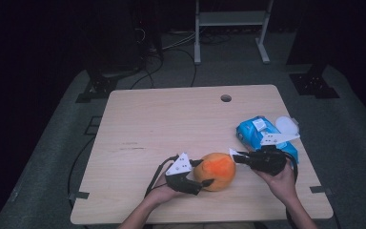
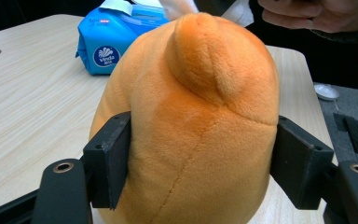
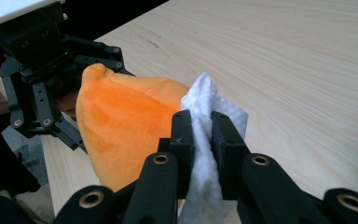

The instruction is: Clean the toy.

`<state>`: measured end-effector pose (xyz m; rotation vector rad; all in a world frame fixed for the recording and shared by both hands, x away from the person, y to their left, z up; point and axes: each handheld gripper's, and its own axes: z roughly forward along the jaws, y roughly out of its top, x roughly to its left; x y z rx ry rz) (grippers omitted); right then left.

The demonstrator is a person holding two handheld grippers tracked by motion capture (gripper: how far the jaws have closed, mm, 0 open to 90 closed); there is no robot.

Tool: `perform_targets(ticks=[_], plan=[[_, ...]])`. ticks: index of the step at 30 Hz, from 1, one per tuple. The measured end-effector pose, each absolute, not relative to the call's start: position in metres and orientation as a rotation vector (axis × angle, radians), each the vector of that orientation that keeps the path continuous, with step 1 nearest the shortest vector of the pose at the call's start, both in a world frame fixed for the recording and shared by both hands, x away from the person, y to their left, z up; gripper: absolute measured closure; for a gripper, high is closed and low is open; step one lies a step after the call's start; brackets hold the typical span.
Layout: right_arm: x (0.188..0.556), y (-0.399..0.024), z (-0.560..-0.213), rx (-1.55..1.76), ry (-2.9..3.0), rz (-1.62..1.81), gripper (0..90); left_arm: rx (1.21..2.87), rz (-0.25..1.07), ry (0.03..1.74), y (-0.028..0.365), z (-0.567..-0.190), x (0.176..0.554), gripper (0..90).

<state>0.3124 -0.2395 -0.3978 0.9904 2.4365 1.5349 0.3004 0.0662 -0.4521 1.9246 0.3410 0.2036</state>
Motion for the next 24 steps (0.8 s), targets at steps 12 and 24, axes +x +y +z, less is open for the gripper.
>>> perform_targets(ticks=[12,24], plan=[[0.286,-0.182,-0.378,0.713,2.498,1.539,79.9,1.93,0.23,0.363,0.053,-0.45,0.298,29.0],[0.297,-0.207,-0.386,0.827,2.489,1.507,79.7,1.916,0.221,0.28,0.059,-0.455,0.307,11.3]])
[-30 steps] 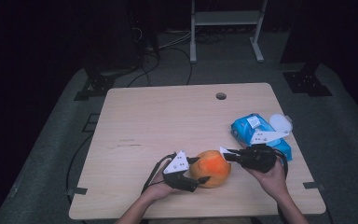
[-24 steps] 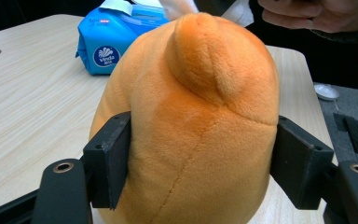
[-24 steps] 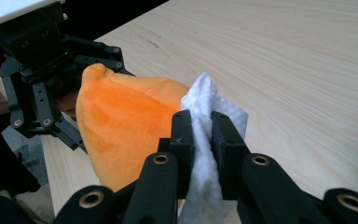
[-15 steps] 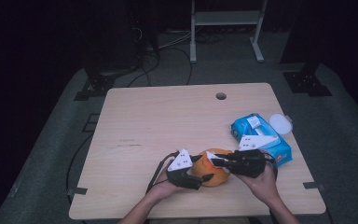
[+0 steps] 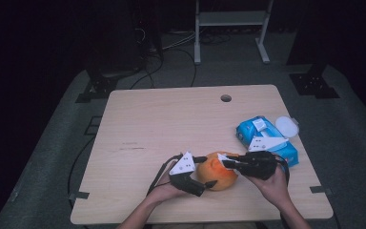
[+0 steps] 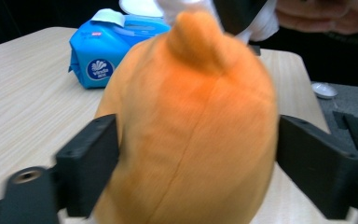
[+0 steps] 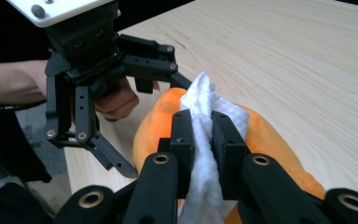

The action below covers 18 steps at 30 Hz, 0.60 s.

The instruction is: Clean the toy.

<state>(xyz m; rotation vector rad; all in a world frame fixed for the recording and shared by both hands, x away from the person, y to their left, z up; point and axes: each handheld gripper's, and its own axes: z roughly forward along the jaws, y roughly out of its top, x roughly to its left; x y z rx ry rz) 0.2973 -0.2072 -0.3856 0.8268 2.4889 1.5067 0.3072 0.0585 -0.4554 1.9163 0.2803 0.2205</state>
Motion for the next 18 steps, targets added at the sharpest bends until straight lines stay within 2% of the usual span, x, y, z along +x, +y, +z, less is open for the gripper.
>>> perform_targets(ticks=[5,6,8,10,13,16,18], plan=[[0.3,-0.212,-0.387,0.866,2.482,1.54,79.7,1.946,0.235,0.268,0.053,-0.465,0.312,8.3],[0.299,-0.21,-0.386,0.86,2.482,1.541,79.6,1.954,0.242,0.278,0.053,-0.463,0.311,13.0],[0.296,-0.207,-0.383,0.844,2.466,1.549,79.7,1.978,0.26,0.294,0.056,-0.451,0.309,28.8],[0.297,-0.208,-0.381,0.84,2.443,1.592,79.9,1.995,0.278,0.296,0.06,-0.436,0.307,35.4],[0.302,-0.211,-0.383,0.875,2.409,1.641,80.0,2.027,0.341,0.296,0.071,-0.419,0.302,37.0],[0.311,-0.205,-0.396,0.933,2.445,1.603,79.8,2.122,0.455,0.331,0.071,-0.42,0.3,36.7],[0.316,-0.202,-0.404,0.966,2.467,1.592,79.8,2.095,0.405,0.392,0.072,-0.427,0.303,35.1]])
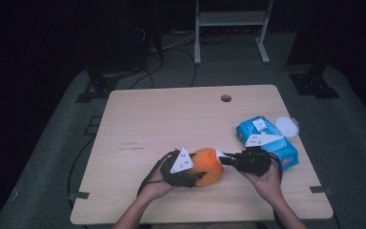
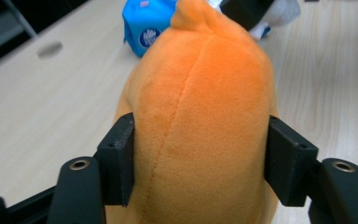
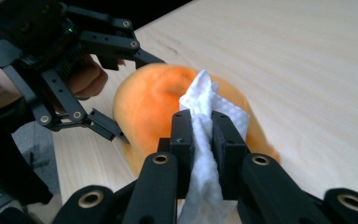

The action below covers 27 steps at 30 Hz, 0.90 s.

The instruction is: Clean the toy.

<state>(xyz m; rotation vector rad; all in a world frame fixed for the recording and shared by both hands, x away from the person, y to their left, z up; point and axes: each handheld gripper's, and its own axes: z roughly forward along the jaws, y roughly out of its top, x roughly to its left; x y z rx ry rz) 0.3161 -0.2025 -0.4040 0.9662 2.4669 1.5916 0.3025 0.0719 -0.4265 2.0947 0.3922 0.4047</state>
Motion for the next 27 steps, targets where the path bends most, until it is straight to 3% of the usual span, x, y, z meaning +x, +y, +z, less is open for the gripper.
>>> perform_targets(ticks=[5,9,15,21,27], plan=[[0.31,-0.203,-0.388,0.921,2.393,1.661,79.7,2.103,0.397,0.368,0.062,-0.427,0.297,29.7],[0.308,-0.197,-0.39,0.893,2.43,1.636,79.8,2.081,0.269,0.344,0.063,-0.424,0.296,26.1],[0.307,-0.203,-0.399,0.899,2.56,1.57,79.6,1.952,0.183,0.426,0.083,-0.419,0.311,32.2],[0.302,-0.212,-0.395,0.901,2.56,1.563,79.6,2.009,0.128,0.383,0.075,-0.425,0.304,37.6],[0.303,-0.214,-0.402,0.951,2.597,1.529,79.5,2.072,-0.002,0.273,0.074,-0.421,0.296,36.3]])
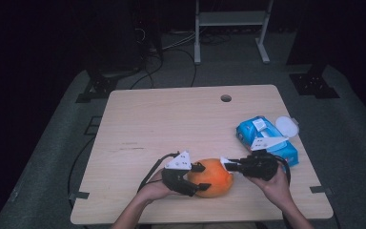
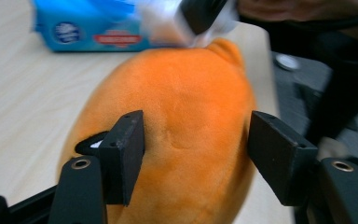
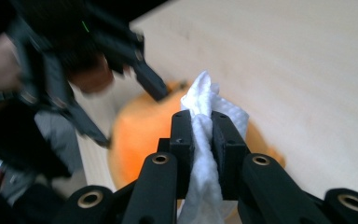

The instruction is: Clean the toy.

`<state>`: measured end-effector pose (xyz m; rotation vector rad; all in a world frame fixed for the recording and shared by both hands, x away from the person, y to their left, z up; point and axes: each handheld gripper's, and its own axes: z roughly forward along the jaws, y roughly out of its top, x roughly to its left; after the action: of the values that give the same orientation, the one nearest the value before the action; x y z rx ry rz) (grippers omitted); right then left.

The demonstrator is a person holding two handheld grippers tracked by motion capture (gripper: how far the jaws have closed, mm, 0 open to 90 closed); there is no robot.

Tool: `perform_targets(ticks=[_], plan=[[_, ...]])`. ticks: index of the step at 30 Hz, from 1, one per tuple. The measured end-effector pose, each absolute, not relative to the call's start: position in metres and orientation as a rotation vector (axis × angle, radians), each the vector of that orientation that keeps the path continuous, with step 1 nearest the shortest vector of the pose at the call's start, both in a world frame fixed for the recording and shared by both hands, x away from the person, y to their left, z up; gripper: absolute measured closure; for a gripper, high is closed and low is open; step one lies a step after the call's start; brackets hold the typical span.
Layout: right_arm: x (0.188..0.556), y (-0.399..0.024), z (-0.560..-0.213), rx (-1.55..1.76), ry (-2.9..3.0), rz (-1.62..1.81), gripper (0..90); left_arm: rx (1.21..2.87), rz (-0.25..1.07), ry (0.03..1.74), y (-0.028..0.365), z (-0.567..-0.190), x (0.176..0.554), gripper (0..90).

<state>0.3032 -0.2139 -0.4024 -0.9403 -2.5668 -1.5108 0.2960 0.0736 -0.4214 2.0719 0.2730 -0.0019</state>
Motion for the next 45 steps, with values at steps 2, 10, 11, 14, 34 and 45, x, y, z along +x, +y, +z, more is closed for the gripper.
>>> perform_targets(ticks=[2,10,11,14,34,45], plan=[[0.301,-0.21,-0.414,-0.902,-2.542,-1.461,79.4,2.064,-0.038,0.257,0.074,-0.416,0.297,30.7],[0.283,-0.208,-0.419,-0.703,-2.552,-1.401,79.2,2.055,0.011,0.318,0.061,-0.422,0.309,13.5],[0.283,-0.207,-0.419,-0.69,-2.557,-1.393,79.2,2.066,0.009,0.312,0.059,-0.424,0.309,13.5],[0.283,-0.209,-0.419,-0.68,-2.561,-1.401,79.1,2.082,0.005,0.299,0.057,-0.432,0.308,17.3],[0.287,-0.254,-0.408,-0.82,-2.398,-1.61,77.7,1.987,0.166,0.369,0.074,-0.411,0.313,59.1],[0.294,-0.287,-0.423,-1.036,-2.556,-1.514,77.9,1.968,0.431,0.479,0.096,-0.386,0.362,57.8]])
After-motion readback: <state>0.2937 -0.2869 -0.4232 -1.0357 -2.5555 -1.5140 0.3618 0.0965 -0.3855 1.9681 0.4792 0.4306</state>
